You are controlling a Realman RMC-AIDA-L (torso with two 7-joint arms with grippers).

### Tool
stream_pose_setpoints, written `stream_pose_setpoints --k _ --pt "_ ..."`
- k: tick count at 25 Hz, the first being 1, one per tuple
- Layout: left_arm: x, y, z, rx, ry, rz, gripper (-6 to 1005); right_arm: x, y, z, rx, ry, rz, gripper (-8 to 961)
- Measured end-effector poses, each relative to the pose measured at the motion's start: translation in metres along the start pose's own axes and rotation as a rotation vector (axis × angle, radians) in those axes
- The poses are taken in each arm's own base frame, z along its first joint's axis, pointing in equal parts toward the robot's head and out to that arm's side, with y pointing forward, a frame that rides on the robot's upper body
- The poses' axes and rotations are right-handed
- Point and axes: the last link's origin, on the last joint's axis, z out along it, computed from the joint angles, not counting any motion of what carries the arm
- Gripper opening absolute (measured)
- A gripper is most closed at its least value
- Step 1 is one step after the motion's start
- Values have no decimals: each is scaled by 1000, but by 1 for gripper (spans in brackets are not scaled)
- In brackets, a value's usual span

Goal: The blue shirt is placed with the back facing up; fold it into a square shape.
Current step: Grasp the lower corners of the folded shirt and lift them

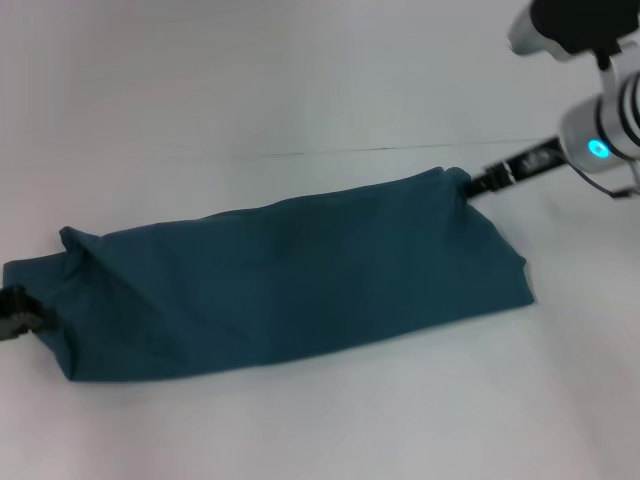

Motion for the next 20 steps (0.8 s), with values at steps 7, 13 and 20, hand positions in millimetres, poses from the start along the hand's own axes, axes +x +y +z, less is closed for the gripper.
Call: stream_pose_setpoints --k 7,13,20 --pt "5 3 -8 -19 -6 53 28 41 -11 -4 -8 143 109 928" --pt "14 12 -12 -39 -9 88 28 66 -13 -1 -33 190 160 928" --pt "20 15 -16 -38 -4 99 28 82 -11 -1 -101 188 212 928"
